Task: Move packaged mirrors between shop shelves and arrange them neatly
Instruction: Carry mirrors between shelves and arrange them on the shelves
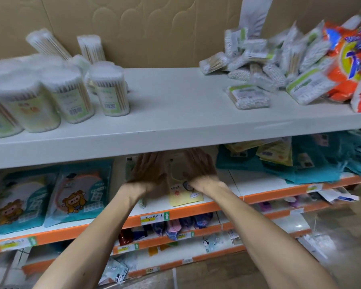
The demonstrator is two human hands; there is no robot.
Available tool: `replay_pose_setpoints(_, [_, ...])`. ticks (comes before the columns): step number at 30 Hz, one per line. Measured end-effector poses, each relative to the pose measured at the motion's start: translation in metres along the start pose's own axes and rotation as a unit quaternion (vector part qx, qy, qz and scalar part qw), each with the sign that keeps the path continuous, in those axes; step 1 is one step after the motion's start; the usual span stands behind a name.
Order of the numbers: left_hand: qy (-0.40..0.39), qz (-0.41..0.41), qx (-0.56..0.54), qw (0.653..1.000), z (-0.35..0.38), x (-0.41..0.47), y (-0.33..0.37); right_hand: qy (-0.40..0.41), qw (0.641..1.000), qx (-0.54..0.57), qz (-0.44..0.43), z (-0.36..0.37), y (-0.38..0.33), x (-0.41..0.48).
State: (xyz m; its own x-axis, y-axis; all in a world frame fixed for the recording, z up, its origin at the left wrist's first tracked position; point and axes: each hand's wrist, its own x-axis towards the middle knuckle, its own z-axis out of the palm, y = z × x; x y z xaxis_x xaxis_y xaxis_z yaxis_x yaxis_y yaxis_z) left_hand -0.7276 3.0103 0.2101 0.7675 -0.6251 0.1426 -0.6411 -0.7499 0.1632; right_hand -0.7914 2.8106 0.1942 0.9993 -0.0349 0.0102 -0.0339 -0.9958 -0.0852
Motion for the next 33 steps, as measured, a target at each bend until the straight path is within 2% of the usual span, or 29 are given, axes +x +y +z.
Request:
replay_pose_setpoints(4, [0.026, 0.038, 0.040, 0.998, -0.008, -0.015, 0.024, 0.028, 0.998, -0.052, -0.029, -0.030, 0.003, -0.034])
replay_pose_setpoints(8, [0.004, 0.045, 0.087, 0.995, -0.004, -0.027, 0.051, 0.087, 0.992, -0.090, -0.016, -0.045, 0.020, -0.073])
replay_pose_setpoints(10, [0.019, 0.049, 0.086, 0.995, -0.004, -0.031, 0.074, 0.101, 0.989, -0.110, -0.001, -0.040, 0.039, -0.094])
replay_pose_setpoints(14, [0.034, 0.078, 0.097, 0.992, -0.002, -0.048, 0.135, 0.124, 0.983, -0.132, 0.011, -0.040, 0.079, -0.152])
replay_pose_setpoints(17, [0.017, 0.104, 0.085, 0.991, 0.008, -0.062, 0.188, 0.138, 0.982, -0.127, 0.024, -0.043, 0.114, -0.220])
replay_pose_setpoints(20, [0.012, 0.124, 0.079, 0.989, 0.019, -0.074, 0.244, 0.157, 0.978, -0.118, 0.064, -0.046, 0.161, -0.295])
replay_pose_setpoints(24, [0.009, 0.167, 0.064, 0.984, 0.022, -0.082, 0.324, 0.142, 0.974, -0.127, 0.126, -0.057, 0.218, -0.367])
replay_pose_setpoints(27, [0.018, 0.183, 0.060, 0.981, 0.019, -0.074, 0.369, 0.139, 0.972, -0.112, 0.151, -0.068, 0.240, -0.384])
replay_pose_setpoints(33, [0.018, 0.188, 0.044, 0.981, 0.030, -0.035, 0.430, 0.141, 0.973, -0.109, 0.146, -0.070, 0.288, -0.390])
